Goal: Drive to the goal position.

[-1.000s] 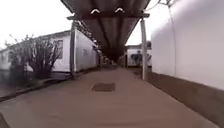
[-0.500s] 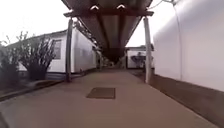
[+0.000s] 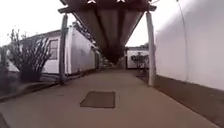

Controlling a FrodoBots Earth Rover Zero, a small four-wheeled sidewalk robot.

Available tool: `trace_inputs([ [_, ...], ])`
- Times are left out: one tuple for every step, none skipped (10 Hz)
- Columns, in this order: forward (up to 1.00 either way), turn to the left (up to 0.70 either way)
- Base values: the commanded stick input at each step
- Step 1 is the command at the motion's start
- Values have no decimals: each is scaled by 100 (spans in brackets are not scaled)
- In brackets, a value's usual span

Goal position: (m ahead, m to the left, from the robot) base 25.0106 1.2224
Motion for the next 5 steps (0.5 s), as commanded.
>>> trace_inputs([
  [85,0],
  [85,0],
  [85,0],
  [85,0],
  [85,0],
])
